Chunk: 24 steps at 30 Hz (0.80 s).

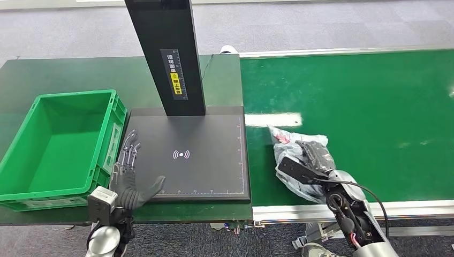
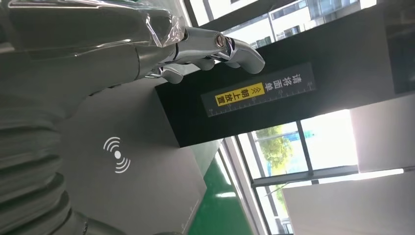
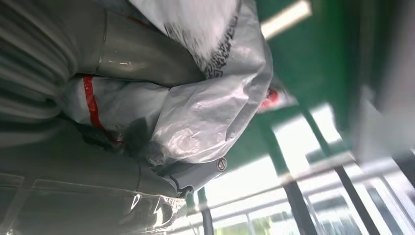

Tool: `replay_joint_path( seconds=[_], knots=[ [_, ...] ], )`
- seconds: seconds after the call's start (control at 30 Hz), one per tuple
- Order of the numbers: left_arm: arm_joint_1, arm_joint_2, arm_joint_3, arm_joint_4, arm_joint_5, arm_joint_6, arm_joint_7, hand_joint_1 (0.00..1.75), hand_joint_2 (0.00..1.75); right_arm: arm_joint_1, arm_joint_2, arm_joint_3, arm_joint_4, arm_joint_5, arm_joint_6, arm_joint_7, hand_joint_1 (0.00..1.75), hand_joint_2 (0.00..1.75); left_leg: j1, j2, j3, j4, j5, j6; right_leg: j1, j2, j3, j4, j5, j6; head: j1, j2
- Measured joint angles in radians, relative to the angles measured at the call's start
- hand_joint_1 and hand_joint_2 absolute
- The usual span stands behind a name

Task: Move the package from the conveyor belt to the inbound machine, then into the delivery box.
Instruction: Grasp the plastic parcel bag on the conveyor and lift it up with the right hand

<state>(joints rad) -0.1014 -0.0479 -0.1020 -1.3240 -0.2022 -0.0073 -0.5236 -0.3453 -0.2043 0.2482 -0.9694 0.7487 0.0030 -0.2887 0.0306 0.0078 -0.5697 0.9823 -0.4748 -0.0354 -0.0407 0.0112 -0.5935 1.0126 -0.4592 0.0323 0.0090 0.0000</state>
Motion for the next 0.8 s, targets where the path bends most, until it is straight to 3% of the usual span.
replay_joint_path(
  seconds=[0.33,0.6,0.8],
  knots=[
    [-0.018,-0.019,0.014,0.003,-0.008,-0.013,-0.012,0.0,1.75,0.007,0.053,-0.001,-0.21,-0.046,-0.039,-0.036,1.75,1.75,0.0,0.0,0.0,0.0,0.0,0.0,0.0,0.0,0.0,0.0,0.0,0.0,0.0,0.0],
    [-0.054,-0.023,0.006,0.029,-0.008,-0.016,-0.015,0.0,1.75,-0.03,0.107,0.015,-0.207,-0.042,-0.054,-0.057,1.75,1.75,0.0,0.0,0.0,0.0,0.0,0.0,0.0,0.0,0.0,0.0,0.0,0.0,0.0,0.0],
    [-0.101,-0.023,-0.031,0.078,0.003,-0.02,-0.019,0.0,1.75,-0.104,0.156,0.09,-0.1,-0.011,-0.052,-0.073,1.75,1.75,0.0,0.0,0.0,0.0,0.0,0.0,0.0,0.0,0.0,0.0,0.0,0.0,0.0,0.0]
  ],
)
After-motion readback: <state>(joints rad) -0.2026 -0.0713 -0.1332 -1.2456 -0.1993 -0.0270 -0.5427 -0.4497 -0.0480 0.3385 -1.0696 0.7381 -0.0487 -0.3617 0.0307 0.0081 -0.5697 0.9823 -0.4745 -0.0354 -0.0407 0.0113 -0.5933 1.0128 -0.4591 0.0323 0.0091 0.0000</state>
